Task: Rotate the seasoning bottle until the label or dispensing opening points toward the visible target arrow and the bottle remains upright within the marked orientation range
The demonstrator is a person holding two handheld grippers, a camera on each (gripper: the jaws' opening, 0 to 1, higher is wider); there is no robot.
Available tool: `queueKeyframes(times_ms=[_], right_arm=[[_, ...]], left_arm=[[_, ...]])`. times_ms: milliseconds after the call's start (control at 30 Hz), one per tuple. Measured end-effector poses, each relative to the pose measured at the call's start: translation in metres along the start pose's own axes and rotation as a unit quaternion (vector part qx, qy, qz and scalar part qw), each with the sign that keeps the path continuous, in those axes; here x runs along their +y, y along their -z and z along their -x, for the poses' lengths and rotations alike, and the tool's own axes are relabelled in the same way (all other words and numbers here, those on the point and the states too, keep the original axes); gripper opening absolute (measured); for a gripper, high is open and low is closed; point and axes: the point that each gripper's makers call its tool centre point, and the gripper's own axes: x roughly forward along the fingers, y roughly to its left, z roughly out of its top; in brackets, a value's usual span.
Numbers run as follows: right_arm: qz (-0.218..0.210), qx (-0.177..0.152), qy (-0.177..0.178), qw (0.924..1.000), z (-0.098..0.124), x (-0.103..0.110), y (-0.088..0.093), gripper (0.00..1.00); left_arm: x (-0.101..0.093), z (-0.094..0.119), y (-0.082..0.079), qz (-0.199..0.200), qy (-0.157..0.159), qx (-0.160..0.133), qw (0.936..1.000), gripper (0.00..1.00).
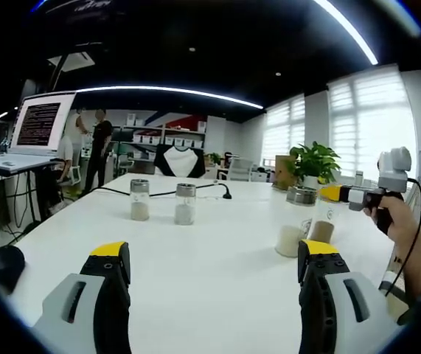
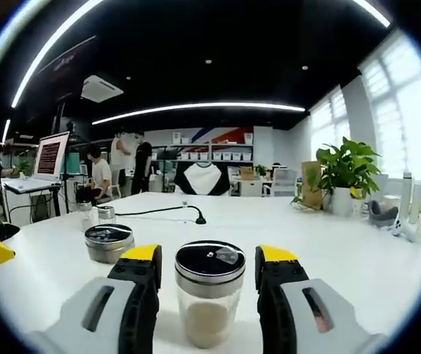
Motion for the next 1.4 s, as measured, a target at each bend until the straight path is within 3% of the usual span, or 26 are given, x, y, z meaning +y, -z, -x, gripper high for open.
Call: queueKeyframes(times_ms=[200, 400, 533, 867, 1000, 1067, 1133, 1300, 1400], right_arm=[[0.037, 0.004, -0.038, 0.9986, 0.002, 0.002, -0.008, 0.55], [0.035, 0.005, -0.079, 0.9963, 0.004, 0.001, -0.013, 0.57], [0.068, 0.006, -0.080, 0.9945, 0.004, -0.007, -0.011, 0.58], [0.047, 0.011, -0.143, 0.9885, 0.005, -0.014, -0.008, 0.64], [0.018, 0.017, -0.201, 0.9792, 0.004, -0.005, -0.006, 0.65], [0.024, 0.029, -0.198, 0.9794, 0.004, -0.008, -0.002, 0.64], [0.064, 0.027, -0.191, 0.9791, 0.005, -0.010, 0.000, 0.65], [0.017, 0.016, -0.243, 0.9699, 0.008, 0.002, -0.002, 0.62], [0.017, 0.016, -0.253, 0.9673, 0.006, 0.001, 0.001, 0.62]], left_arm=[[0.002, 0.001, -0.001, 0.000, -0.001, -0.001, 1.0000, 0.99], [0.001, -0.001, 0.001, -0.002, 0.001, 0.003, 1.0000, 0.99], [0.001, -0.001, 0.001, -0.003, 0.001, 0.004, 1.0000, 0.99], [0.000, -0.002, 0.001, -0.006, 0.001, 0.006, 1.0000, 0.99], [-0.002, -0.002, 0.001, -0.006, 0.004, 0.006, 1.0000, 0.99], [-0.002, -0.002, 0.001, -0.005, 0.003, 0.006, 1.0000, 0.99], [-0.002, -0.001, 0.001, -0.003, 0.001, 0.005, 1.0000, 0.99], [-0.001, -0.001, 0.000, -0.003, 0.002, 0.004, 1.0000, 0.99], [-0.001, -0.001, 0.000, -0.003, 0.001, 0.004, 1.0000, 0.99]])
